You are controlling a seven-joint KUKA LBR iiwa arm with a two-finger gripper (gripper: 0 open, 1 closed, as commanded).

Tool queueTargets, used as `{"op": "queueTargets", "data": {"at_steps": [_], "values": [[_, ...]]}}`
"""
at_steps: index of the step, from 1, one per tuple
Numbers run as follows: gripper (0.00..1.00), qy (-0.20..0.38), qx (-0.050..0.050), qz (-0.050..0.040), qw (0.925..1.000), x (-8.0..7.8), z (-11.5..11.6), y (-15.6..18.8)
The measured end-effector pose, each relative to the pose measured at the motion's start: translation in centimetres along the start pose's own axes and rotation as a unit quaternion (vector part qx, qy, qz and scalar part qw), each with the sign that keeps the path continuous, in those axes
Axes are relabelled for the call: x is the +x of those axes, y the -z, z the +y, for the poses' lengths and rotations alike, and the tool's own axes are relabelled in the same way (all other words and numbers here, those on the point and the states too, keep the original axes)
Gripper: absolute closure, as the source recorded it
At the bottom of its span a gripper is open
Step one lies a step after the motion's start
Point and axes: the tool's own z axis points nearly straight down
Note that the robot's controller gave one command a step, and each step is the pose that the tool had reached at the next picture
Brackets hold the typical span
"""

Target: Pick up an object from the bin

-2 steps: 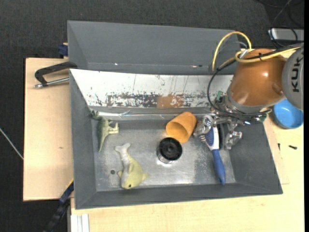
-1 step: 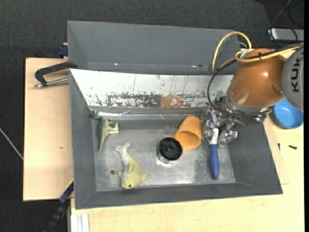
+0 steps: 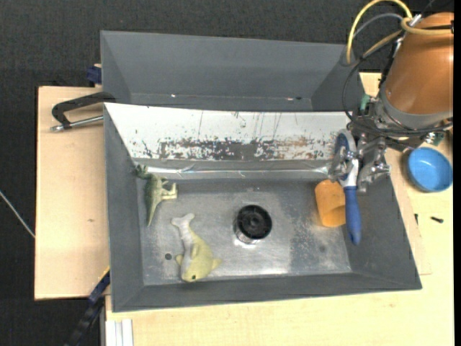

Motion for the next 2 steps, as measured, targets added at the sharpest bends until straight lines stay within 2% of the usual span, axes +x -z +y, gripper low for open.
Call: {"op": "queueTargets", "data": {"at_steps": [1, 2], "values": [[1.0, 0.082, 0.005, -0.0047, 0.9966, 0.0, -0.3, -9.6], [1.0, 0.078, 0.0, 0.0003, 0.9969, 1.4, 0.1, -0.7]]}}
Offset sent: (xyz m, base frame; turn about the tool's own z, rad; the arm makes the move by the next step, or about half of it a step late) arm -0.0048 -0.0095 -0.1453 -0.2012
